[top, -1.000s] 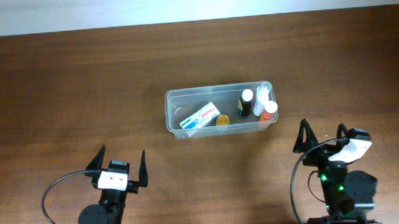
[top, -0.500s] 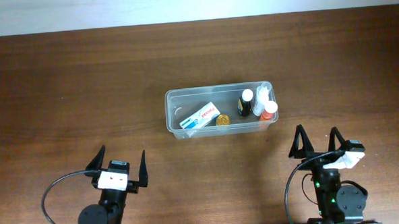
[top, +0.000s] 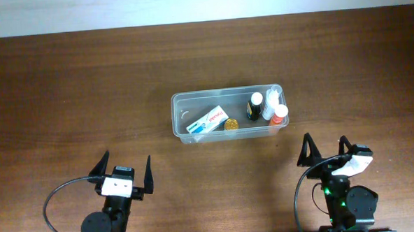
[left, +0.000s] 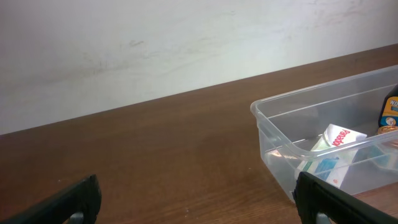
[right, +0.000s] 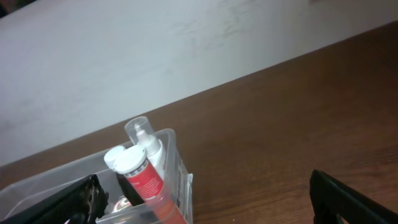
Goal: Pack container
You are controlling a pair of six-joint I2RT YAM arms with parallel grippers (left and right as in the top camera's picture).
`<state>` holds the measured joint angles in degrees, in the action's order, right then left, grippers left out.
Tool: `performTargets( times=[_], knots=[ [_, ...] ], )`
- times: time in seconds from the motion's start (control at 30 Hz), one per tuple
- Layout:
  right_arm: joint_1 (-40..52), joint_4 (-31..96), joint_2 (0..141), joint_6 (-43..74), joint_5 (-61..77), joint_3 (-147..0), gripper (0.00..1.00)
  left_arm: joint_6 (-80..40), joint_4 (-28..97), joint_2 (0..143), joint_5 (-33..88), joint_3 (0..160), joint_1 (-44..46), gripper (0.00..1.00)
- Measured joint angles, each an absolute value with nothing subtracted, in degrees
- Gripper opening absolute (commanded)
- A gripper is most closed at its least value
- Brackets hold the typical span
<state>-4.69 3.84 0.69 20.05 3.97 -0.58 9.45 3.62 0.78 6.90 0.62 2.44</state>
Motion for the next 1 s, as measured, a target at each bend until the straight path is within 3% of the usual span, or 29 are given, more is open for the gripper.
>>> performTargets(
  times=[0.3, 1.0],
  knots=[
    [0.2, 3.8, 0.7, 10.3, 4.0, -0.6, 0.98, 9.5, 3.6, 0.8, 6.9, 0.6, 2.4, 0.99],
    [0.2, 3.8, 0.7, 8.5, 4.0, -0.6, 0.98, 9.5, 3.6, 0.8, 6.9, 0.6, 2.4, 0.99]
  ],
)
